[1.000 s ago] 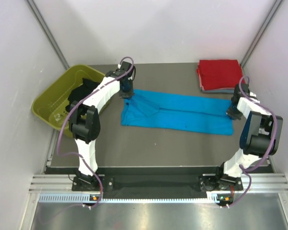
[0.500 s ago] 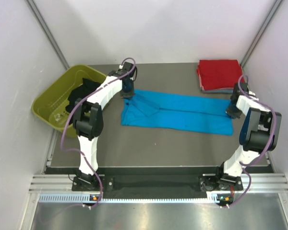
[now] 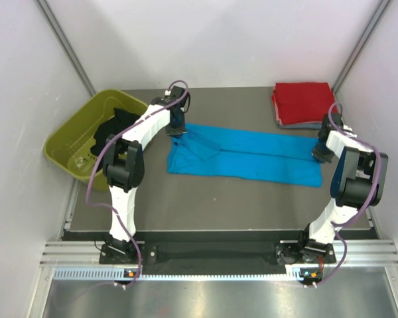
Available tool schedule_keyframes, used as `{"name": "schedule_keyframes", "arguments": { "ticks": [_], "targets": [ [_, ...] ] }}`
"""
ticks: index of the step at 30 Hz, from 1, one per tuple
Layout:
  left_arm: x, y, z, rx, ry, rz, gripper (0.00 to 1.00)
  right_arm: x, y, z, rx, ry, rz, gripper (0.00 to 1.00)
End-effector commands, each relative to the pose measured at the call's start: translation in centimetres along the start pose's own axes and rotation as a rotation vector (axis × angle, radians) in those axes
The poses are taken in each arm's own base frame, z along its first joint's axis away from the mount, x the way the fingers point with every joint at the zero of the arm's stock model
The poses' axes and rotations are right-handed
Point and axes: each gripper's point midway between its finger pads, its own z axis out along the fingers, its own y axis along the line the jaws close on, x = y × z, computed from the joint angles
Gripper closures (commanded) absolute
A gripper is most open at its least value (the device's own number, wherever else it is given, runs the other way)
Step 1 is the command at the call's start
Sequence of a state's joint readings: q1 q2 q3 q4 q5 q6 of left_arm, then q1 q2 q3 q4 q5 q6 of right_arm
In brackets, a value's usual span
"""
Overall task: Fold and stack the t-shirts
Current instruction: Fold the tshirt
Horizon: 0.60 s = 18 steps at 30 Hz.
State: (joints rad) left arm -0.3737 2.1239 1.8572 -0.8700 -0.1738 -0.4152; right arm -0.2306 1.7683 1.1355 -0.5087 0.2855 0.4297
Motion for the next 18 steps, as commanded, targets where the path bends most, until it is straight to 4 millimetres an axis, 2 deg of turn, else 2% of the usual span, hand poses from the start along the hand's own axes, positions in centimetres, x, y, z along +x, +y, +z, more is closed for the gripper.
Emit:
{"name": "schedule_keyframes", "arguments": {
  "ticks": [1, 18],
  "targets": [
    [-2.05, 0.41, -0.45, -0.012, -0.049, 0.003, 1.00, -2.22, 0.94, -0.18, -0.003, -0.060, 0.010, 0.96],
    [-2.46, 0.17, -0.14, -0.008, -0.052, 0.014, 1.00, -2.50, 1.44, 0.27, -0.008, -0.055, 0.013, 0.96]
  ]
}}
